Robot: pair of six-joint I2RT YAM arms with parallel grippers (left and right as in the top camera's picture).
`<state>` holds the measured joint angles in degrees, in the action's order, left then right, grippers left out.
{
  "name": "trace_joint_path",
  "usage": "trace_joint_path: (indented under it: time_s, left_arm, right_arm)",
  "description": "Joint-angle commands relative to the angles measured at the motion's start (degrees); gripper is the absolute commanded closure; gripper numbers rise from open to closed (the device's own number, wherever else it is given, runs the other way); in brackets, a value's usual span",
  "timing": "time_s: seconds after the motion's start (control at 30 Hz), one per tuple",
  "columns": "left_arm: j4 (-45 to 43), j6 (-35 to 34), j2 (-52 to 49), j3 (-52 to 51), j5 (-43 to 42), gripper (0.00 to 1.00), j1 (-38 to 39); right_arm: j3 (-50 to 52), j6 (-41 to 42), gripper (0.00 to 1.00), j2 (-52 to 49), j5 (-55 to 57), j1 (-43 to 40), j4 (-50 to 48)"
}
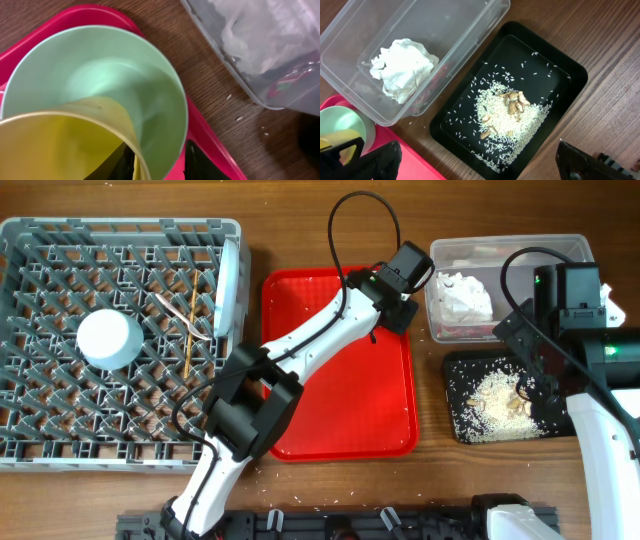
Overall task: Sort waste into correct bins and load items into the dishwasher rack
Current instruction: 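Grasp the yellow cup from inside the green bowl with the left gripper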
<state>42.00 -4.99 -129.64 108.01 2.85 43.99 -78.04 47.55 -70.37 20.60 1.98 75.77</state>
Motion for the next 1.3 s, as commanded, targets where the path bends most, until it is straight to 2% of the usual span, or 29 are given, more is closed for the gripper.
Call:
trace_joint_path:
  time_s: [0.0, 0.13, 0.23, 0.4, 0.47, 0.53, 0.67, 0.93, 1.1, 1.27]
  left_arm:
    - [0.6, 0.1, 2.5, 0.8, 2.9, 0.71, 0.0]
    - [1.0, 0.1, 2.5, 0.8, 3.5, 0.74, 0.0]
    - [1.0, 0.1, 2.6, 0.8, 3.5, 0.83, 0.0]
    - [1.0, 0.1, 2.8, 0.8, 3.5, 0.84, 0.0]
    - [1.1, 0.1, 2.9, 0.8, 3.5, 0.91, 0.0]
    - [1.1, -0.1, 3.1, 0.8, 3.5, 0.92, 0.0]
    - [1.1, -4.9, 5.5, 0.8, 3.4, 0.96, 0.0]
    - [4.0, -6.7, 14.3, 0.8, 3.0, 0.96, 0.1]
    - [12.9, -14.3, 22.2, 0.8, 2.6, 0.96, -0.7]
    - [19.0, -15.2, 34.1, 0.8, -5.5, 0.96, -5.6]
  right_arm:
    - [-0.3, 0.5, 0.0, 0.5, -0.1, -0.2, -0.1]
    - [-0.3, 0.5, 0.0, 0.5, -0.1, -0.2, -0.1]
    - [-0.3, 0.5, 0.0, 0.5, -0.1, -0.2, -0.1]
    - [-0.3, 0.5, 0.0, 0.5, -0.1, -0.2, -0.1]
    - [-0.3, 0.5, 0.0, 0.5, -0.1, -0.2, -0.1]
    - [-0.3, 0.5, 0.0, 0.5, -0.1, -0.2, -0.1]
    - [-0.3, 0.5, 0.0, 0.5, -0.1, -0.2, -0.1]
    - [-0.3, 0.5, 0.0, 0.5, -0.1, -0.2, -0.1]
    - [-0.3, 0.5, 0.0, 0.5, -0.1, -0.2, -0.1]
    - [-0.3, 0.5, 0.0, 0.5, -0.1, -0.2, -0.1]
